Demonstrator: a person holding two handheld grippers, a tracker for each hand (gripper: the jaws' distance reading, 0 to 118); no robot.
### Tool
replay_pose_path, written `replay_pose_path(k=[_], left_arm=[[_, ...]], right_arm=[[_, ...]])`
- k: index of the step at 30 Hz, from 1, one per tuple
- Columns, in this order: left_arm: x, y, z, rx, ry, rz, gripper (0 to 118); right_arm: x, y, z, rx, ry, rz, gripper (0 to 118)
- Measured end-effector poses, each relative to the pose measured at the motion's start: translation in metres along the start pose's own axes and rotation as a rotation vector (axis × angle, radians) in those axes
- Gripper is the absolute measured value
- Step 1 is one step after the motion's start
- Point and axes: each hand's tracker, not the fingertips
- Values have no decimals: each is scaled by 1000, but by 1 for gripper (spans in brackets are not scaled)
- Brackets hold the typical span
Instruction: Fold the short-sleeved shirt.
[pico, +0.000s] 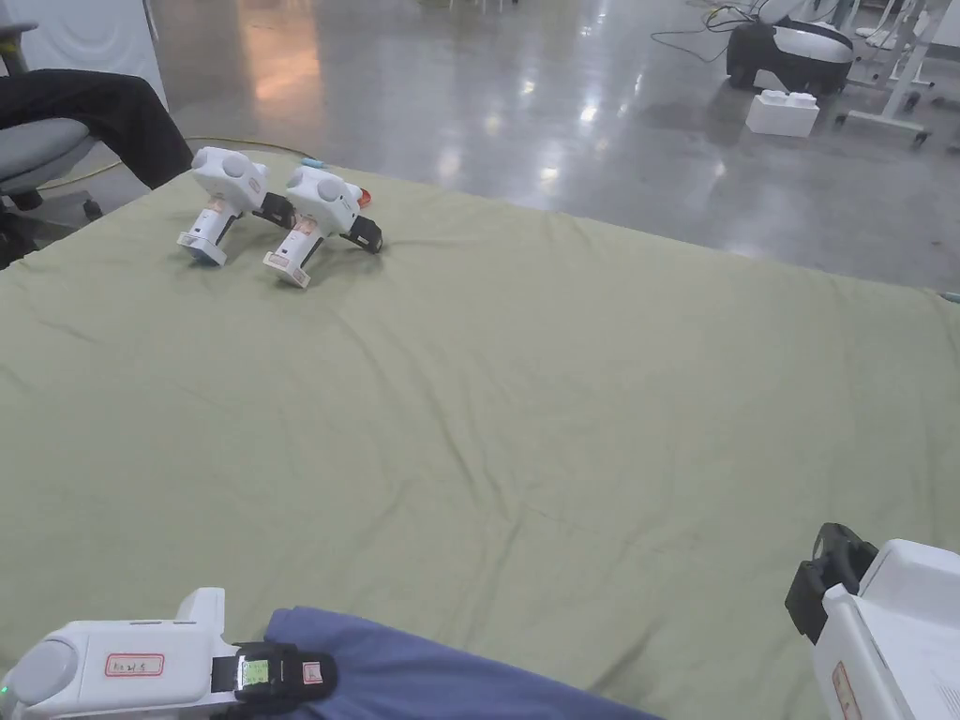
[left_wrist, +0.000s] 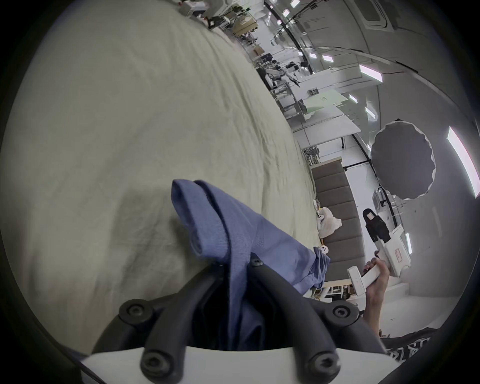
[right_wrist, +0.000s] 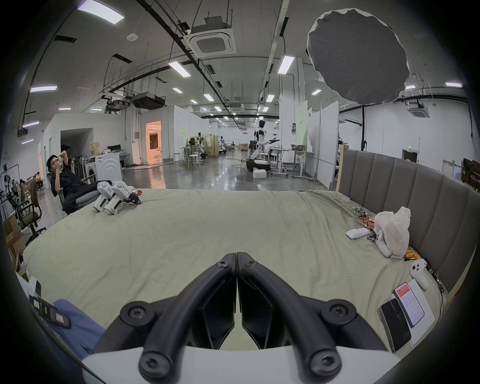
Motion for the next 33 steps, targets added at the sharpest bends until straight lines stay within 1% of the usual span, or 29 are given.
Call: replay_pose_path(k=[3,6,8,10,11,13,14,15,20,23,25,27,29,31,33], left_arm=[[19,7,15,24,50,-83,4],[31,17,34,41,139,-103,4],[25,25,50,68,174,-146,4],[31,31,68,87,243,-170,4],[44,29,78,102,271,-177,4],[59,28,89,97,402,-215,4],[64,27,93,102,441,-239,4],[75,20,93,108,451,-258,4],[106,0,84,96,412,-247,4],[124,-11,70,82,286,-209,4],[139,-20,57,67,209,-210,4],[161,-25,41,35,166,-234,4],[178,-32,18,12,182,-252,4],[188,-40,-11,-49,197,-291,4],[194,-47,-43,-81,242,-282,4]], right_arm=[[1,-2,-1,-3,3,-2,0],[2,-2,-2,-6,6,-4,0],[2,-2,-3,-6,9,-5,0],[3,-3,-3,-5,12,-7,0],[3,-3,-3,-5,14,-8,0],[3,-3,-2,-6,20,-11,0],[3,-3,-2,-5,22,-12,0],[3,-3,-2,-5,24,-12,0],[3,-5,-3,-8,36,-20,0],[5,-7,-3,-14,40,-29,0],[6,-9,-2,-17,40,-33,0],[8,-10,-2,-22,42,-39,0],[10,-13,-1,-28,41,-43,0],[14,-15,-1,-35,40,-48,0],[17,-17,0,-40,36,-56,0]])
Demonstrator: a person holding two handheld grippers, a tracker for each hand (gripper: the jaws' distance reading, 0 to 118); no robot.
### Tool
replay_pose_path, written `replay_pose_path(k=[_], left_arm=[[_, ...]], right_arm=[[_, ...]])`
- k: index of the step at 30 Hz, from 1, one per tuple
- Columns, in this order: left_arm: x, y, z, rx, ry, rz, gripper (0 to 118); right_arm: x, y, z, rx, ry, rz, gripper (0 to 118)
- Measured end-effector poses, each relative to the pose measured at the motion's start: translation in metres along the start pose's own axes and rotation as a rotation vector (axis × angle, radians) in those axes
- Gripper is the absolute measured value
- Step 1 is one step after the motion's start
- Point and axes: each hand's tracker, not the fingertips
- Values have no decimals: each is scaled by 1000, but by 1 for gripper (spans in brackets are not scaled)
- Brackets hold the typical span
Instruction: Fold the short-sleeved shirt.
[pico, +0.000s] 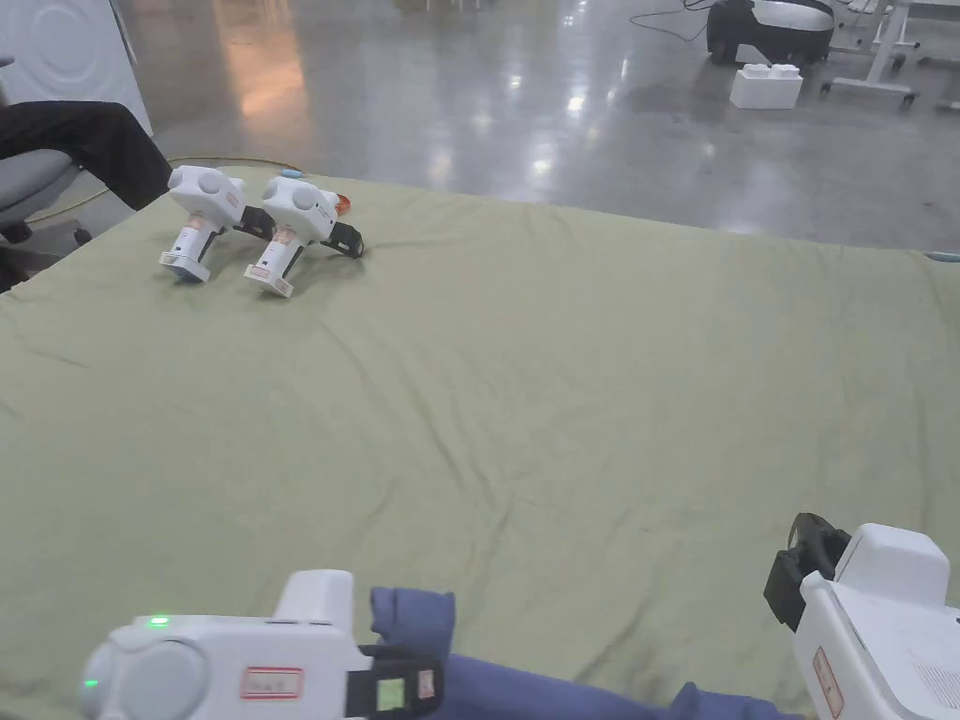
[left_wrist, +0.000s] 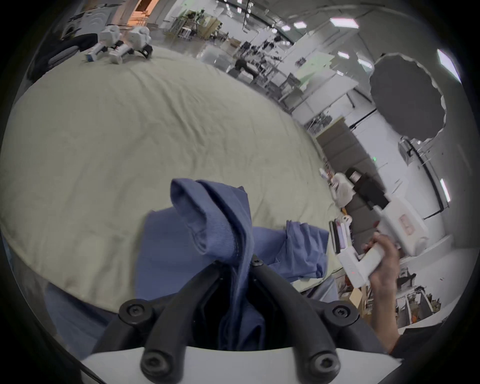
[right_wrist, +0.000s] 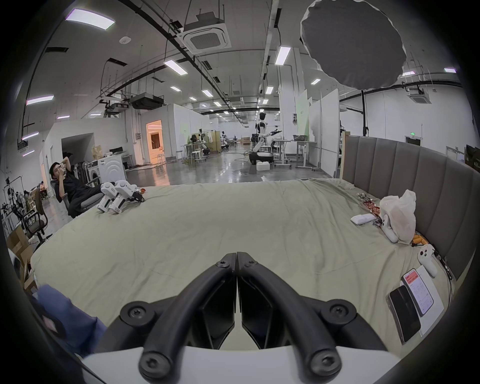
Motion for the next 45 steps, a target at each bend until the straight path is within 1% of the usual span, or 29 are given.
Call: replay_pose_path(k=[6,10,13,14,17,18,19,20,21,23,24,26,27,28,30,31,32,35,37,40,45], left_arm=[[26,-12,-81,-126,59,-27,4],[36,-19,-103,-154,56,-6,5],[42,-22,-115,-162,129,-35,6],[42,-23,-117,-155,130,-15,8],[42,-21,-113,-125,114,47,27],[43,-20,-107,-113,103,41,43],[45,-19,-101,-99,97,35,57],[46,-17,-94,-77,84,24,65],[47,-15,-86,-62,74,14,66],[46,-10,-69,-34,53,0,65],[45,-8,-60,-13,47,4,59],[41,-4,-46,34,34,0,40],[40,-3,-42,44,37,-2,27],[38,-3,-40,56,43,-3,19],[35,-4,-43,61,61,-12,9],[33,-5,-50,29,82,-22,7],[32,-7,-56,-3,102,-27,4],[31,-18,-81,-76,103,-37,3],[37,-25,-96,-130,53,-63,3],[45,-33,-118,-187,-33,-59,3],[60,-41,-139,-188,-64,-70,3]], right_arm=[[13,-4,3,-9,-22,-9,0],[20,-9,6,-13,-43,-1,0],[24,-12,7,-22,-50,-5,0],[25,-13,7,-25,-51,-6,0],[26,-17,8,-35,-54,-14,0],[27,-17,8,-38,-54,-17,0],[28,-18,9,-40,-54,-18,0],[28,-18,9,-41,-54,-17,0],[28,-18,10,-42,-56,-17,0],[30,-18,11,-43,-56,-20,0],[30,-18,11,-43,-57,-23,0],[31,-17,11,-43,-58,-27,0],[31,-17,12,-42,-59,-28,0],[31,-17,12,-42,-59,-29,0],[31,-16,12,-42,-57,-33,0],[31,-16,13,-42,-56,-34,0],[30,-17,12,-43,-54,-35,0],[30,-17,13,-45,-53,-36,0],[29,-18,12,-48,-54,-31,0],[29,-20,11,-58,-53,-32,0],[30,-22,12,-64,-56,-31,0]])
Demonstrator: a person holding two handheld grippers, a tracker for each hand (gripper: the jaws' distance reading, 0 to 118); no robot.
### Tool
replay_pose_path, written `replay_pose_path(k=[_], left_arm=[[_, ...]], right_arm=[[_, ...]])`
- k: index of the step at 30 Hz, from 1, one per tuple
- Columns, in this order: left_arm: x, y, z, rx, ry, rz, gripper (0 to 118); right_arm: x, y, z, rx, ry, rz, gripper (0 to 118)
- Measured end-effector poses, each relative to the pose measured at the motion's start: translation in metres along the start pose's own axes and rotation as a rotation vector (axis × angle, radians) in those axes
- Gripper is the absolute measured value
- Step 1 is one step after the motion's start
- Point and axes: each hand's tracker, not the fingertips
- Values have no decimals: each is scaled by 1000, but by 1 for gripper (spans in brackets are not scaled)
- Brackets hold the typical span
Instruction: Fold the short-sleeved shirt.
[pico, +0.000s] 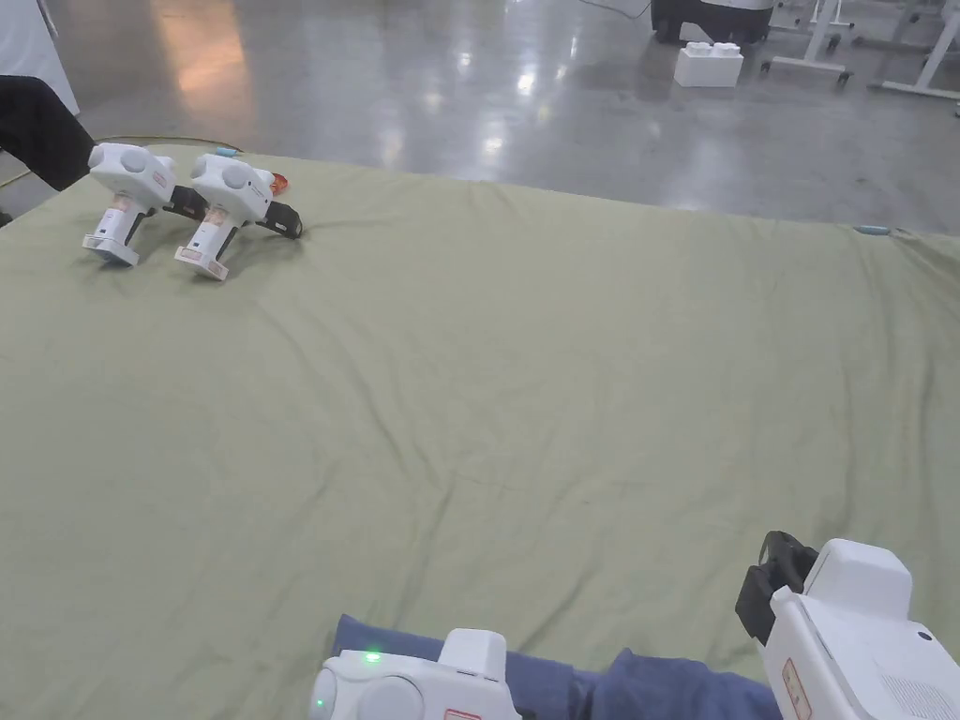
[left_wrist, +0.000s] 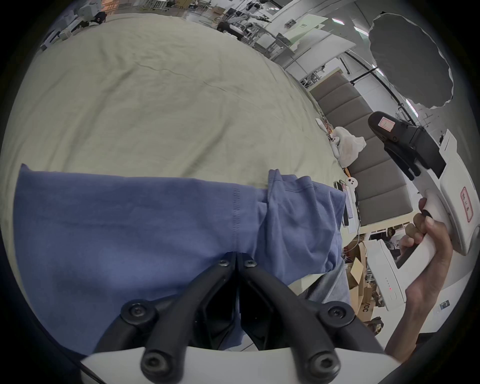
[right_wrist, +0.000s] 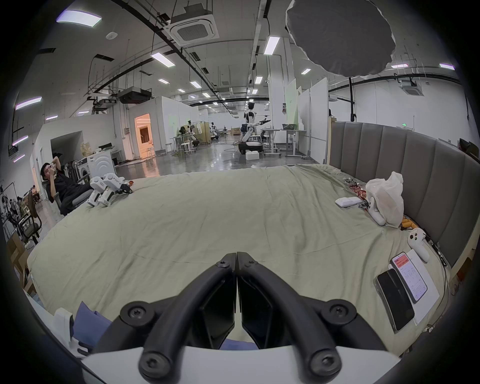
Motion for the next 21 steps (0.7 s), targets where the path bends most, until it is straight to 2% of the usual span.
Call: replay_pose_path(k=[5,9,11,12,17,18,21], left_arm=[[-1,1,-5,64,-16,48,3],[-8,1,25,116,-19,36,5],[-18,3,51,148,-20,11,17],[-26,5,64,174,-24,18,30],[-84,13,122,272,12,43,72],[-96,13,129,279,30,50,77],[-133,13,139,266,3,98,78]], right_arm=[[1,1,1,0,-1,1,0],[3,6,2,6,6,-2,0],[3,8,3,14,9,2,0],[3,10,4,21,11,3,0],[1,19,4,60,21,6,0],[0,21,4,61,23,7,0],[-2,24,1,64,29,3,0]])
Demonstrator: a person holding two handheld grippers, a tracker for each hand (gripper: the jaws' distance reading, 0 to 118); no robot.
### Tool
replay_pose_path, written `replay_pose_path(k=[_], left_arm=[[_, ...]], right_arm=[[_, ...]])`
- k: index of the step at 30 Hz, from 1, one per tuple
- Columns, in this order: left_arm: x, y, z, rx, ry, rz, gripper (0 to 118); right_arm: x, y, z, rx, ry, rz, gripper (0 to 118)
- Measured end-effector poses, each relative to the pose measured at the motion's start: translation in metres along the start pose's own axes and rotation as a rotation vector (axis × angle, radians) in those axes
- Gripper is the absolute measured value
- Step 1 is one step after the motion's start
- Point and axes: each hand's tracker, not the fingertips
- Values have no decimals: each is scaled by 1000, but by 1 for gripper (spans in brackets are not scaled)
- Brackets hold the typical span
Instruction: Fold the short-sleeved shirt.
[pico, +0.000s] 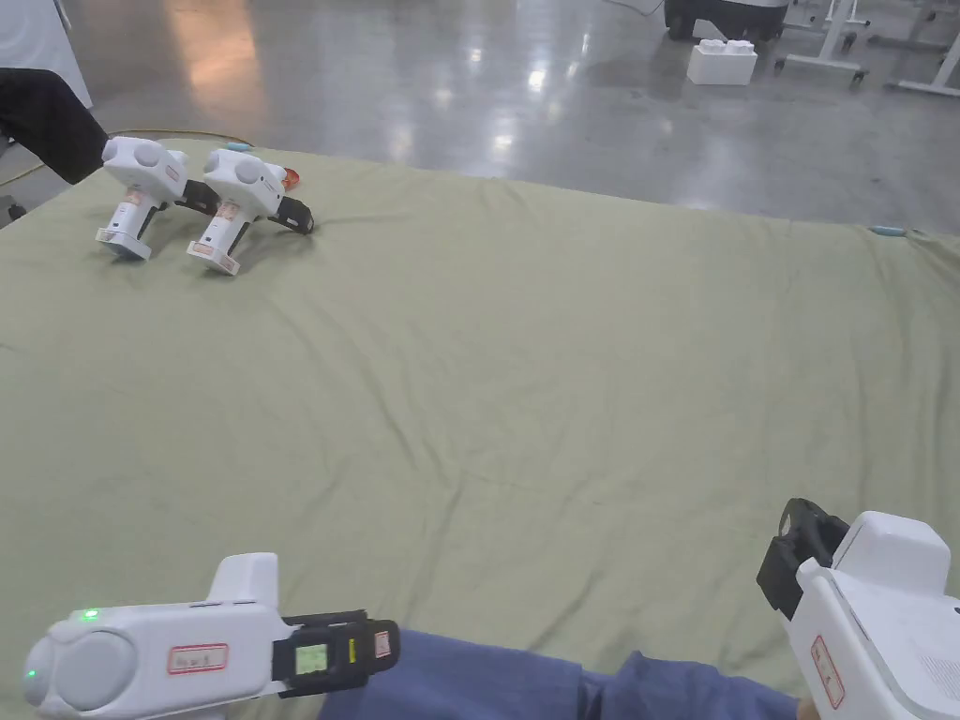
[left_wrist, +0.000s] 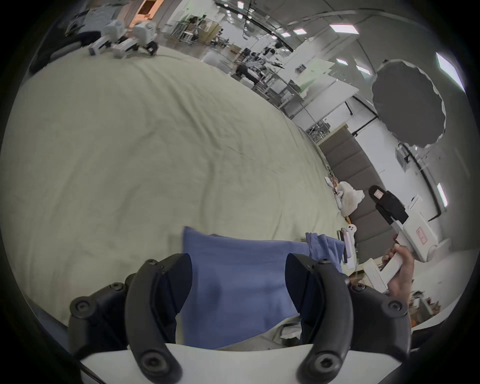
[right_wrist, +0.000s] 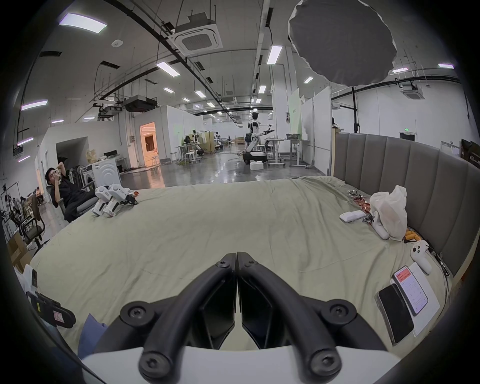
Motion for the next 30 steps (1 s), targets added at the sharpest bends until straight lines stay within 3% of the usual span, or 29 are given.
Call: replay_pose_path(k=[7,11,13,20,22,30], left_arm=[[-80,-18,-28,-121,-169,182,79],[-104,-26,-29,-30,-372,323,78],[-98,-30,-34,-54,-402,383,77],[-81,-28,-55,-88,-348,221,48],[-79,-24,-59,-112,-287,178,14],[-67,-24,-37,-43,-307,177,7]], right_arm=[[-1,0,-1,-4,2,-8,0],[-2,-1,1,-13,-4,-8,0],[-3,-2,2,-15,-7,-7,0],[-10,-5,3,-27,-2,-2,0],[-13,-5,3,-30,1,2,0],[-15,-5,4,-33,5,14,0]])
